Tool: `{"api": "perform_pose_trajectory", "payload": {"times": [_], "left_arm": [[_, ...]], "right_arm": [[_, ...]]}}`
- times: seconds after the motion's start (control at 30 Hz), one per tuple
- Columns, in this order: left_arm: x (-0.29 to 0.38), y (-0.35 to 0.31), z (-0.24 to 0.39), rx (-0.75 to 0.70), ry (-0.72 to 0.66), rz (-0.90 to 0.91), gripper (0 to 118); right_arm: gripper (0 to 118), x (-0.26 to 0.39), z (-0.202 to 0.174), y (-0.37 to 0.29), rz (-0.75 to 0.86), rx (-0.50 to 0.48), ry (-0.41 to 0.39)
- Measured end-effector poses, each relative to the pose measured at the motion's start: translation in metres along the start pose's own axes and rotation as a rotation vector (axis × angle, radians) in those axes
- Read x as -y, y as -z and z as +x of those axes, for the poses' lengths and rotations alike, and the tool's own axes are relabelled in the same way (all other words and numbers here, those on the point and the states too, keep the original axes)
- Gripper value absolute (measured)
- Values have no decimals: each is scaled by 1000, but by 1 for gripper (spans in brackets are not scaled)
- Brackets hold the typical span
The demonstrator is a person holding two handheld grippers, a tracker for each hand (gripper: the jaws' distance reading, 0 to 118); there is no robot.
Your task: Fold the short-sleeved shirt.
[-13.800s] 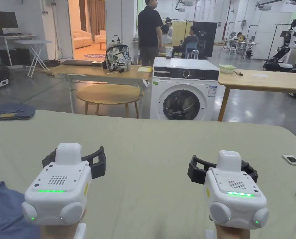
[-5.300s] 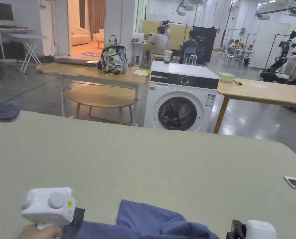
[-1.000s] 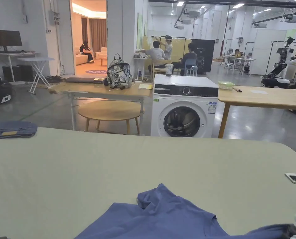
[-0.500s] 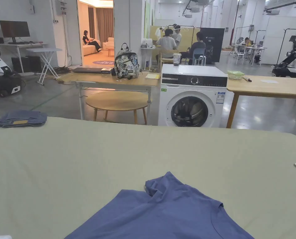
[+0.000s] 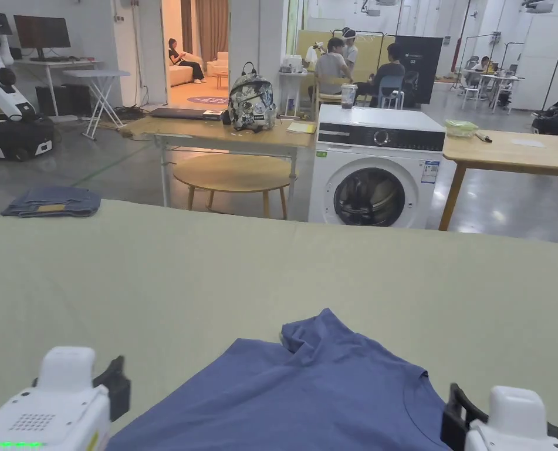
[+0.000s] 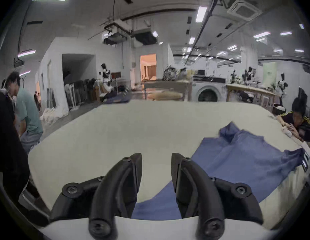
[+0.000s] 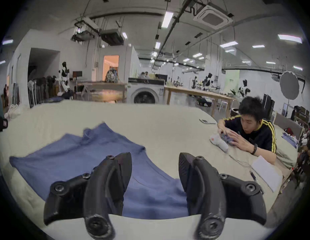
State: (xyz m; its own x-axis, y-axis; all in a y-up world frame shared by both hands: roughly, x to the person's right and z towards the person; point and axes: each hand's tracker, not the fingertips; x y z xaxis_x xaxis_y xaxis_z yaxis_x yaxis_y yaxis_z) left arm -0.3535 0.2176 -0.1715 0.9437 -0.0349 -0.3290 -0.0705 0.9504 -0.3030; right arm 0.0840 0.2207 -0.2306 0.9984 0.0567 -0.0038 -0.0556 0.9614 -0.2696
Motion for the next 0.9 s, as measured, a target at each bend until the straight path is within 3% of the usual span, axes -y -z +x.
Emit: {"api": "perform_pose_trajectory", "payload": {"times": [0.13, 0.17, 0.23, 0.3, 0.33, 0.37, 0.6, 0.9], "left_arm": [[-12, -8, 37, 59, 8, 59, 32], [-15, -11, 45, 81, 8, 69, 32], [-18, -13, 58, 85, 12, 94, 28], [-23, -17, 71, 68, 24, 103, 15], [-24, -18, 74, 65, 24, 112, 6], [-26, -18, 77, 56, 21, 120, 0], [-30, -13, 78, 43, 2, 70, 0], [-8, 5, 21, 48, -58, -248, 0]], "right_arm": [[55, -12, -26, 7, 35, -35, 10], [46, -14, -31, 9, 48, -57, 21], [17, -18, -38, 11, 60, -69, 23], [12, -20, -44, 11, 80, -92, 23], [1, -21, -47, 11, 93, -87, 21], [0, -23, -50, 10, 107, -77, 14], [0, -28, -60, 10, 101, -93, 3], [0, -20, -66, 17, 62, -105, -10]]}}
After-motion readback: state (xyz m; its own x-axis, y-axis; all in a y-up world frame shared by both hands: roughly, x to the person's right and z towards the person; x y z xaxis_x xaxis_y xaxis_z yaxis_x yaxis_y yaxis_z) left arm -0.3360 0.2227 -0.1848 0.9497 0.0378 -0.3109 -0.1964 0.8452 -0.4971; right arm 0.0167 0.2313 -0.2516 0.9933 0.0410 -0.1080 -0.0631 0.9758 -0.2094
